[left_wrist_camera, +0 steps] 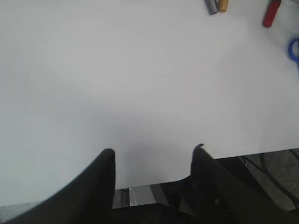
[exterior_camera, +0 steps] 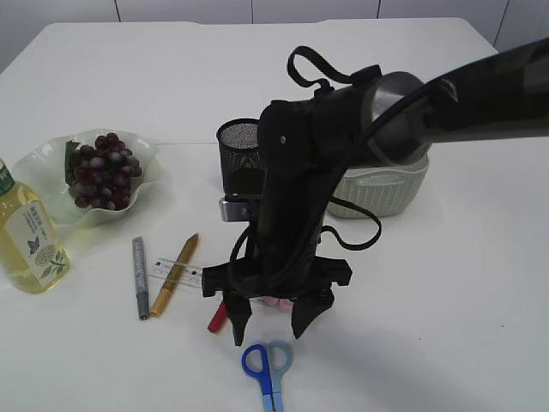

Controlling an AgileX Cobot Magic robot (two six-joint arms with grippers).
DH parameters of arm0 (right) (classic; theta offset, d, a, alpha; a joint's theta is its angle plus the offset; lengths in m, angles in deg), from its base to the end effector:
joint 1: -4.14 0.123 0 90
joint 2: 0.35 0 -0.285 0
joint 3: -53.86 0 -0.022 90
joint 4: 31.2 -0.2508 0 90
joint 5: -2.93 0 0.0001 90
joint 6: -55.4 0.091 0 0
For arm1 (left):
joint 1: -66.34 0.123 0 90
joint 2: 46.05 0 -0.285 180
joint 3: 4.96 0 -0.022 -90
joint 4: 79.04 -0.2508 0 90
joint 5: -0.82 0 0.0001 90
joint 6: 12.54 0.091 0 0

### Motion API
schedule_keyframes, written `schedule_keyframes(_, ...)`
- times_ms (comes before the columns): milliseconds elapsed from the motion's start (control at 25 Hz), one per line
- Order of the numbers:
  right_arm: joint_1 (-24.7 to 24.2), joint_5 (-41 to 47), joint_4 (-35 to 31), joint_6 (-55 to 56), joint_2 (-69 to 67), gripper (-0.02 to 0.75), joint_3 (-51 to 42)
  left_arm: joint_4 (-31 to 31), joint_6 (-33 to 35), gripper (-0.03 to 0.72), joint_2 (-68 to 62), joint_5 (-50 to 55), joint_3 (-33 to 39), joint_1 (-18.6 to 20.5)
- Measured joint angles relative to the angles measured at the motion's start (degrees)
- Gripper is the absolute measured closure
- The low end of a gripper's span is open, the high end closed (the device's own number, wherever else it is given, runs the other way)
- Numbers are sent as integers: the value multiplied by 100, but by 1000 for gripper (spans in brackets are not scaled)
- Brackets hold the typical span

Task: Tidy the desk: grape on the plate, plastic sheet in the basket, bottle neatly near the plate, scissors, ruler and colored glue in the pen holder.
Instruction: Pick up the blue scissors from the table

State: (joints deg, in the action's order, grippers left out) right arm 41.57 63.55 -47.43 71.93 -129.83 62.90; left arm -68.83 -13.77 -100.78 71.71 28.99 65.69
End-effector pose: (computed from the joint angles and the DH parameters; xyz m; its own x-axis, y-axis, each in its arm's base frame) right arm 0.3108 0.2658 0.1466 -0.9675 -0.2310 0.1025 -0.2043 0.9537 0.2210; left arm 0.1171 -0.0166 0.2995 -0.9379 -0.0685 -0.3400 -0.0049 0.9828 -0.1846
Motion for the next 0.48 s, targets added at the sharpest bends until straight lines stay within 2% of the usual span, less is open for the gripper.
schedule_keyframes(120,9,-151,86,258,0,195,0,0,0,302,0,0,0,0)
schedule_keyframes(320,230,-201,1057,979,0,195,0,0,0,302,0,0,0,0)
schedule_keyframes(480,485,-194,1276,1157,0,195,0,0,0,302,0,0,0,0)
